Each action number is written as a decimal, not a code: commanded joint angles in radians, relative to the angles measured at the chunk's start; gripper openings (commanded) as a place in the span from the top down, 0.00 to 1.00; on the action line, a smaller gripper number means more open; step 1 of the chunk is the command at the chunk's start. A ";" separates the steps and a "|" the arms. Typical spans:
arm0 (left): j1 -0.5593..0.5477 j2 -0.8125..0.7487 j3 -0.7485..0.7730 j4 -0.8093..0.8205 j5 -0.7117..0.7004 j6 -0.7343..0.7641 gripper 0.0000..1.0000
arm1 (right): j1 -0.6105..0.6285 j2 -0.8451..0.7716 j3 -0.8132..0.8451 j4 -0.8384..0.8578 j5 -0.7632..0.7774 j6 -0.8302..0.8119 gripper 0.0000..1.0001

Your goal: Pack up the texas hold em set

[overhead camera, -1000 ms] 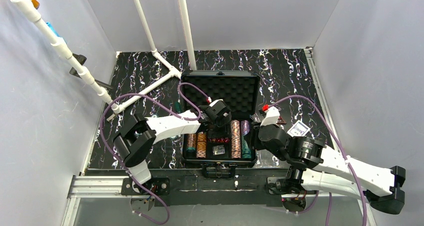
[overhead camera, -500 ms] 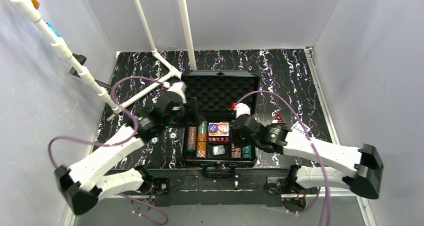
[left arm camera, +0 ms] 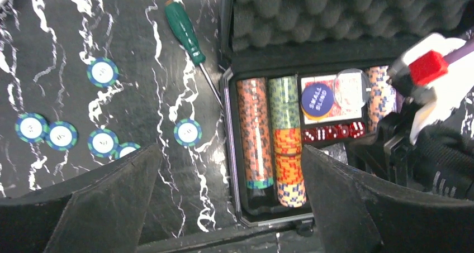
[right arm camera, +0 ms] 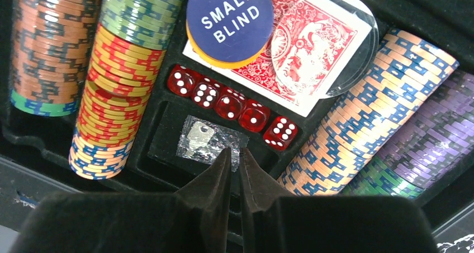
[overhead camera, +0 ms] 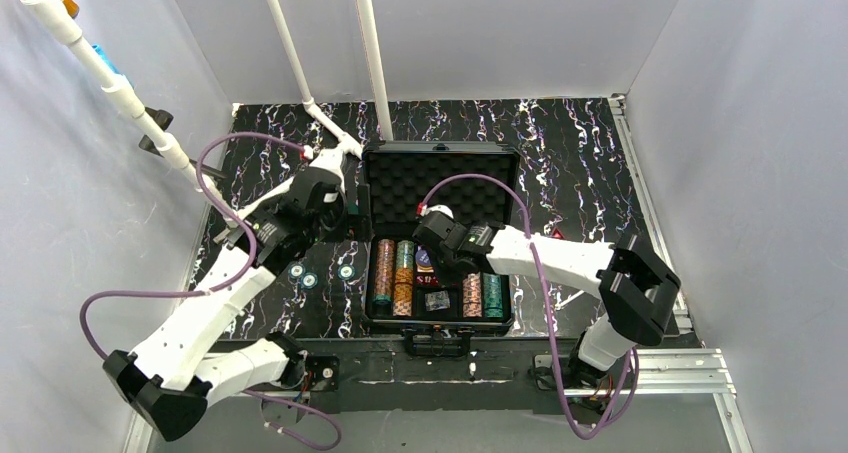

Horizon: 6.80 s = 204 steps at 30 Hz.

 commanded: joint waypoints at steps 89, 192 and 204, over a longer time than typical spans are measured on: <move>0.001 -0.023 -0.064 0.443 -0.159 0.273 0.02 | -1.271 -0.445 -0.256 -0.072 -0.174 -0.056 0.77; 0.029 -0.056 -0.107 0.489 -0.274 0.305 0.02 | 0.140 0.161 0.155 -0.203 -0.180 -0.967 0.27; 0.029 -0.052 -0.108 0.489 -0.272 0.306 0.02 | 0.131 0.098 0.213 -0.280 -0.177 -0.926 0.16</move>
